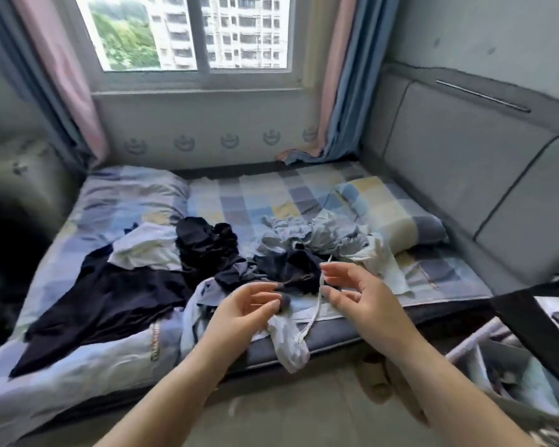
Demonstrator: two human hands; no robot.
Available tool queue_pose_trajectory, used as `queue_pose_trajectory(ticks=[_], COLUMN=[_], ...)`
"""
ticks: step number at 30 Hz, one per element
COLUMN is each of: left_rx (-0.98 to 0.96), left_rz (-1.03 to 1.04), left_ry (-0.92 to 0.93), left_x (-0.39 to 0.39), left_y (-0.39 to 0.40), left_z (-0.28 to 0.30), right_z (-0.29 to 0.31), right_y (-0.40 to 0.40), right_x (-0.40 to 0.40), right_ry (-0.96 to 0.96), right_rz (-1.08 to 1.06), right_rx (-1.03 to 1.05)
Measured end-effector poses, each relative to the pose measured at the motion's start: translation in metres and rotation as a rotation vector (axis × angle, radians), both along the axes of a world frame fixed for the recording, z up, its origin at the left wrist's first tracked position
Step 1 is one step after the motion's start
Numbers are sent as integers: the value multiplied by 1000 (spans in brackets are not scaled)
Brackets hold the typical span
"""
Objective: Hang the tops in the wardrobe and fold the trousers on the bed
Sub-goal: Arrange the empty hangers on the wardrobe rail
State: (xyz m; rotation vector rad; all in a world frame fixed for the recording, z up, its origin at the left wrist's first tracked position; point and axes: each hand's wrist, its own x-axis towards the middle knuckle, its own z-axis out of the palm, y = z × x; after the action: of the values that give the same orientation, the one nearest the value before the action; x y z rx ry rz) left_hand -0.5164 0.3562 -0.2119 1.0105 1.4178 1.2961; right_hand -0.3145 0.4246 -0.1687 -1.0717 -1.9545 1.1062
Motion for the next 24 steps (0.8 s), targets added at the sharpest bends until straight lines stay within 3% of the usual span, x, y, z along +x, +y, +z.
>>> queue_pose_trajectory(ticks=[5, 12, 24], left_rx=[-62, -148, -488], left_rz=[170, 326, 343], left_ry=[-8, -80, 19], left_x=[-74, -134, -252], left_y=[-29, -36, 118], left_z=[-20, -49, -135], right_z=[-21, -53, -175], right_y=[10, 38, 213], right_x=[-89, -165, -268], right_ry=[-77, -184, -383], right_rz=[204, 334, 265], right_rx=[-78, -167, -386])
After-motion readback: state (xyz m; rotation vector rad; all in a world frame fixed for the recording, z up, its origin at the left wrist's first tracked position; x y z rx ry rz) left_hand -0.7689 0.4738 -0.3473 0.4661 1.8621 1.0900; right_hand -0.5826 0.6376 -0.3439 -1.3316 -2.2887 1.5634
